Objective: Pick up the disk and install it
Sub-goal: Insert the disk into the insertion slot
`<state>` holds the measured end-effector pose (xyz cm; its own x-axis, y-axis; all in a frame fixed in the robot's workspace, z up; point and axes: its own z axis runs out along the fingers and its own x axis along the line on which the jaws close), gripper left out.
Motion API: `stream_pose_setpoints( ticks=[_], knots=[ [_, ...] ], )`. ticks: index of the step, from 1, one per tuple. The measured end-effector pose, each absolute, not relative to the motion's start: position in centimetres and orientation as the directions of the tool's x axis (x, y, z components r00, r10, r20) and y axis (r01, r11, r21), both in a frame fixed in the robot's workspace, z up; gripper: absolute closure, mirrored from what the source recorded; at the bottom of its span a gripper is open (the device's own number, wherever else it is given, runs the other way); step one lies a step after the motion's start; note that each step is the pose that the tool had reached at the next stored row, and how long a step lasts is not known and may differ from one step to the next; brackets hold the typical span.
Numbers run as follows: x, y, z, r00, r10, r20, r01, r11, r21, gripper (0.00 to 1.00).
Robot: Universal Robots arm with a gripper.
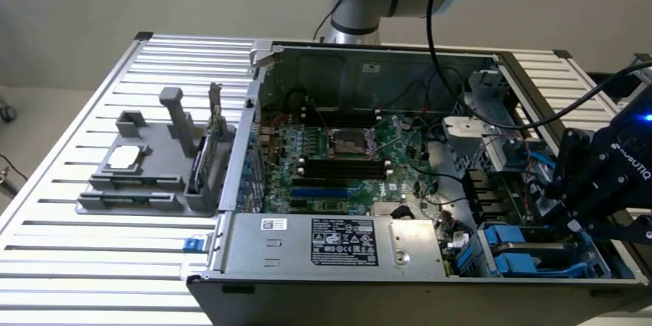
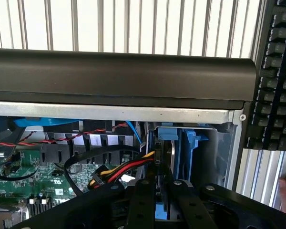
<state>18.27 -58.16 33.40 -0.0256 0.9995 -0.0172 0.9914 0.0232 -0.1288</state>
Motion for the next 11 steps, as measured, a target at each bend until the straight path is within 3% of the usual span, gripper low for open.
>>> stream_pose_setpoints(
  ticks=[5,8,11],
  knots=[
    [18.27,-58.17,33.39,-0.026,1.000,-0.017,0.991,0.023,-0.129,0.81],
    [18.24,-58.17,33.71,-0.026,1.000,-0.017,0.991,0.023,-0.129,0.69],
    [18.18,-58.17,34.31,-0.026,1.000,-0.017,0.991,0.023,-0.129,0.69]
  ],
)
